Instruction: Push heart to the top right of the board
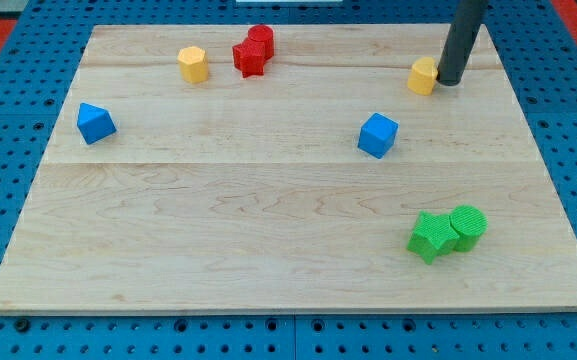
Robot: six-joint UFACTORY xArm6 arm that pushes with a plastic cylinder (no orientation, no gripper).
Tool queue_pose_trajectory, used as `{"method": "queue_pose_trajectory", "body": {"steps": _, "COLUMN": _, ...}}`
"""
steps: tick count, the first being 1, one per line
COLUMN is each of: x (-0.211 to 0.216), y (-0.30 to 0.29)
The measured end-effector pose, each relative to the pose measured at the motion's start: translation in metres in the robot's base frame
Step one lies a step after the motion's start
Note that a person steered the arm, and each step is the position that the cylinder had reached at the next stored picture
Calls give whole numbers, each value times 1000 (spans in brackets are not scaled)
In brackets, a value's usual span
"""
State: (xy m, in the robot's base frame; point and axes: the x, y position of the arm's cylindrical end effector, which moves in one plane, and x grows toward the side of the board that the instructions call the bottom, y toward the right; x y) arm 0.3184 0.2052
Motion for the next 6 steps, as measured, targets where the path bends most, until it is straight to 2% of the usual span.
{"method": "queue_pose_trajectory", "body": {"steps": 1, "x": 19, "y": -9}}
{"method": "queue_pose_trajectory", "body": {"steps": 2, "x": 17, "y": -27}}
{"method": "queue_pose_trajectory", "body": {"steps": 5, "x": -67, "y": -40}}
{"method": "queue_pose_trajectory", "body": {"steps": 6, "x": -70, "y": -40}}
